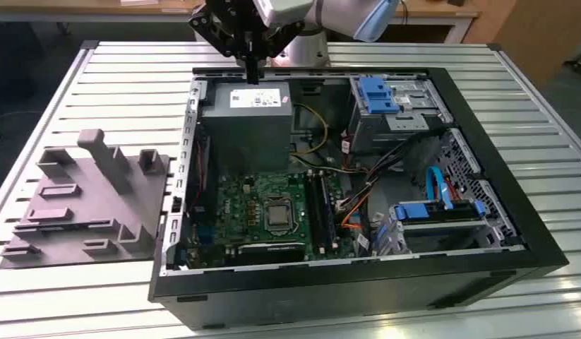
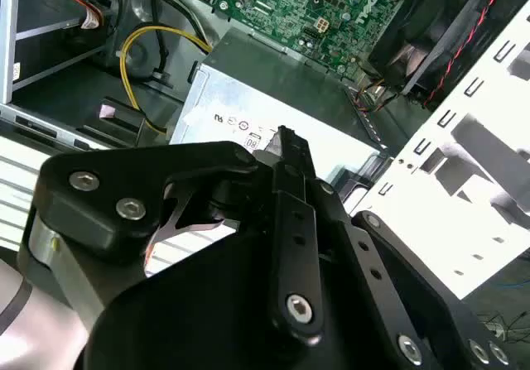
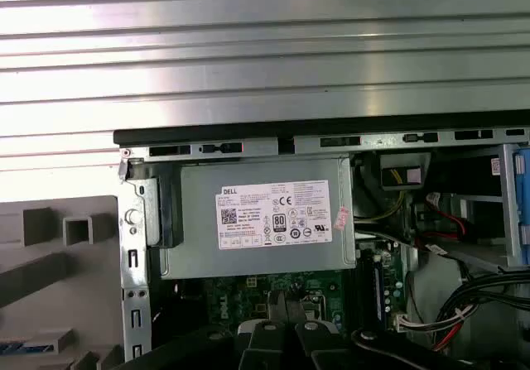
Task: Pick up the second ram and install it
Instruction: 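Reach for the second ram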
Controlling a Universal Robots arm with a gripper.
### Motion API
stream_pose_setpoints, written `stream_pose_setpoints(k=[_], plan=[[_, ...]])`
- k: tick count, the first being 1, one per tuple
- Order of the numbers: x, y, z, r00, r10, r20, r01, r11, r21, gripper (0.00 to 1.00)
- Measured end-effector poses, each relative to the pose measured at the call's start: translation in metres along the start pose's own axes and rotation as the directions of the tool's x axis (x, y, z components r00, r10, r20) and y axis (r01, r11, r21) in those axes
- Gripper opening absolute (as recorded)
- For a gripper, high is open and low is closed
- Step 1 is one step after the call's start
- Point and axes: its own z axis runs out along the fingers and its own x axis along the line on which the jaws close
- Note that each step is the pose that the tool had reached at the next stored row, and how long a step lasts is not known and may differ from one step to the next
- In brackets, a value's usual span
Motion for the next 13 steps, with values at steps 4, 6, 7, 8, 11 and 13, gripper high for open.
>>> stream_pose_setpoints(k=[4, 6, 7, 8, 11, 13], plan=[[0.0000, 0.0000, 0.0000, 1.0000, 0.000, 0.0000, 0.000, 1.0000, 0.0000, 0.10], [0.0000, 0.0000, 0.0000, 1.0000, 0.000, 0.0000, 0.000, 1.0000, 0.0000, 0.10], [0.0000, 0.0000, 0.0000, 1.0000, 0.000, 0.0000, 0.000, 1.0000, 0.0000, 0.10], [0.0000, 0.0000, 0.0000, 1.0000, 0.000, 0.0000, 0.000, 1.0000, 0.0000, 0.10], [0.0000, 0.0000, 0.0000, 1.0000, 0.000, -0.0001, 0.000, 1.0000, 0.0000, 0.10], [0.0002, 0.0000, 0.0000, 1.0000, 0.000, 0.0000, 0.000, 1.0000, 0.0001, 0.10]])
